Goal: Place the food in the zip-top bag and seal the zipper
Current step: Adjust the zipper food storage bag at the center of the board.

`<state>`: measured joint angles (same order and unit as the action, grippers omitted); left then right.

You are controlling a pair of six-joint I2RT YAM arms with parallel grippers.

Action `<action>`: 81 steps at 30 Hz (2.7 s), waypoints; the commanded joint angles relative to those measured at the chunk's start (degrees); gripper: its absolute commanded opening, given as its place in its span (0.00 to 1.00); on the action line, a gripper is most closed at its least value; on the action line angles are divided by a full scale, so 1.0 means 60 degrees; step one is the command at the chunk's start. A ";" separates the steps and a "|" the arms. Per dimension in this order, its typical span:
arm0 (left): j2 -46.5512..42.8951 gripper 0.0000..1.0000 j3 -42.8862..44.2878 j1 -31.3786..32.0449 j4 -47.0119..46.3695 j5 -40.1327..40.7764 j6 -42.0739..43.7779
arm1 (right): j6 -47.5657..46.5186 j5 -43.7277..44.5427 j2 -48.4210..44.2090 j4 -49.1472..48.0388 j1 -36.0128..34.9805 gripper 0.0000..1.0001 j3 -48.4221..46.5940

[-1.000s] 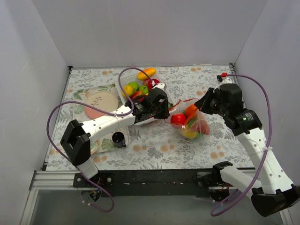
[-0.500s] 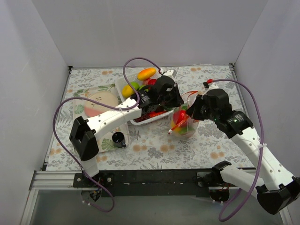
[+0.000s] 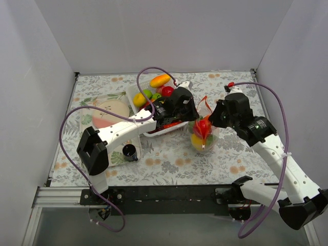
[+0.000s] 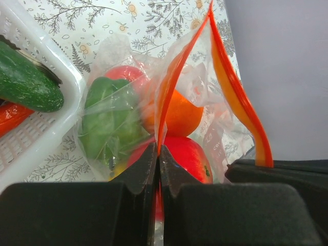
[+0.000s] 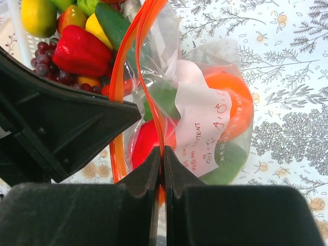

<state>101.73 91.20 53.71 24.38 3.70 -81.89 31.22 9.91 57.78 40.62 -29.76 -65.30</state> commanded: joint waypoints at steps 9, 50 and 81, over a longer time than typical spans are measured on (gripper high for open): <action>-0.0374 0.00 0.0328 0.0042 -0.0166 -0.0951 0.0917 | -0.0721 0.0648 0.0536 0.0027 -0.0021 0.45 -0.1378; 0.0301 0.06 0.0812 0.0042 -0.0577 -0.2023 0.2089 | -0.0913 0.1879 0.3964 0.0803 0.0667 0.01 -0.3897; -0.3629 0.64 -0.9209 0.3307 -1.1458 0.2544 0.4123 | 0.2457 0.0106 0.5575 0.3468 0.2308 0.01 -0.5699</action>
<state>76.66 37.08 71.83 -28.53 8.49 -62.35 43.35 11.53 91.09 58.37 -16.23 -96.07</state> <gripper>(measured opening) 0.602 0.033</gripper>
